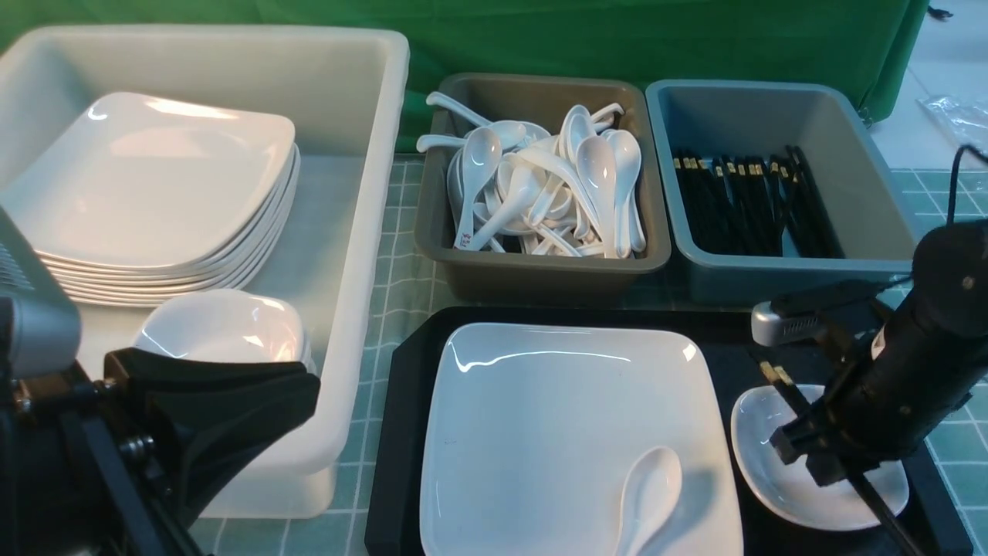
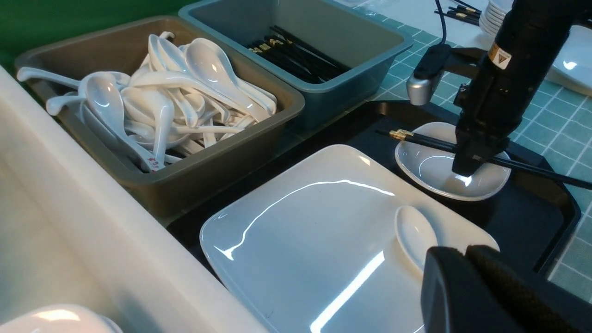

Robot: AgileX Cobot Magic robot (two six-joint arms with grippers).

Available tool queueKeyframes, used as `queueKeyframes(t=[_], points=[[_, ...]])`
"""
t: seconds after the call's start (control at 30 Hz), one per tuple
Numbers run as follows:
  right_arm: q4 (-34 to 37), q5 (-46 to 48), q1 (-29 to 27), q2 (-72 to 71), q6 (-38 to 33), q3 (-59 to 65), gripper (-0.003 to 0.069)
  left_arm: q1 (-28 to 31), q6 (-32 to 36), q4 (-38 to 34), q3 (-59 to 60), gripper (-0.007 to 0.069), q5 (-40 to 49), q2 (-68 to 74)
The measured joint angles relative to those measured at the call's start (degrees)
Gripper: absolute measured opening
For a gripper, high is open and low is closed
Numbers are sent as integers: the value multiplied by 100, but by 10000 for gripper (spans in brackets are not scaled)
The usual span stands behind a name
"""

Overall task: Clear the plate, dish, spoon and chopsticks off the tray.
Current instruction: Use the right arm to grab a pair of chopsticks from the plate, then use the right arm to put the chopsticks into the small storage box on the right

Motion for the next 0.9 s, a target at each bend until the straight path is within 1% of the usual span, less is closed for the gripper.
queueKeyframes(t=[0.07,0.13,0.23,0.27,0.33,0.43,0.47,0.5,0.63,0.77,0.8,0.83,0.87,0.9], points=[[36,147,190,-427,-132,-289,118,0,0,0,0,17,-130,0],[79,20,249,-640,-175,-623,118,0,0,-6,0,17,-296,0],[146,-505,129,-553,-181,-1362,118,0,2,-17,0,17,-539,0],[161,-547,96,-529,-181,-1475,118,0,2,-17,0,17,-572,0],[367,-1055,-130,-153,-193,-2127,118,0,29,-42,0,17,-703,0],[558,-1544,-441,705,-231,-3165,118,0,49,-65,0,17,-805,0],[572,-1560,-457,765,-231,-3233,118,0,49,-65,0,17,-805,0],[604,-1633,-566,1262,-157,-3722,118,0,49,-65,0,17,-800,0],[636,-1643,-802,2375,186,-4995,118,0,49,-65,0,17,-708,0],[635,-1576,-911,2947,362,-5619,127,0,49,-65,0,17,-631,0],[635,-1511,-931,3016,377,-5681,149,0,49,-59,0,17,-626,0],[635,-1422,-939,3043,383,-5705,185,0,49,-37,0,17,-626,0],[635,-1329,-941,3043,383,-5713,223,0,56,-11,0,17,-626,0],[635,-1202,-946,3043,383,-5725,276,0,61,-1,0,17,-614,0]])
